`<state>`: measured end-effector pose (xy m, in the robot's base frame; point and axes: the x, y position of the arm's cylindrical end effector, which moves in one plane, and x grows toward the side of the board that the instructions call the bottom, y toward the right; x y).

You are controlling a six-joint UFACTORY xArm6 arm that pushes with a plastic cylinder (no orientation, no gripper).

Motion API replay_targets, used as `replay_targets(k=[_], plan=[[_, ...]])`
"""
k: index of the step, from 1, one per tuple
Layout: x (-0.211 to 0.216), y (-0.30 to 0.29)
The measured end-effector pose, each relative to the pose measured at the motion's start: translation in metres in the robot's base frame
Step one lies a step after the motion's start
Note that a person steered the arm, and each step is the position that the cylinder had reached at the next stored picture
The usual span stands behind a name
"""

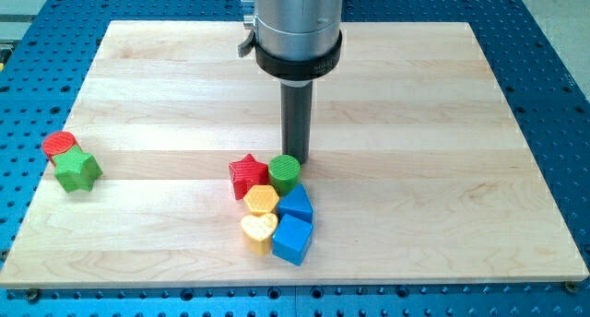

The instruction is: Move your arm above the red circle

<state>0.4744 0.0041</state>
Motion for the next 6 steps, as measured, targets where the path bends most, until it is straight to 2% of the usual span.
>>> replay_targets(k=[1, 2, 3, 5, 6], plan=[[0.008, 0.002], [-0.010, -0.011], [-0.059, -0.093], [-0.074, -0.288], [-0.074, -0.308]])
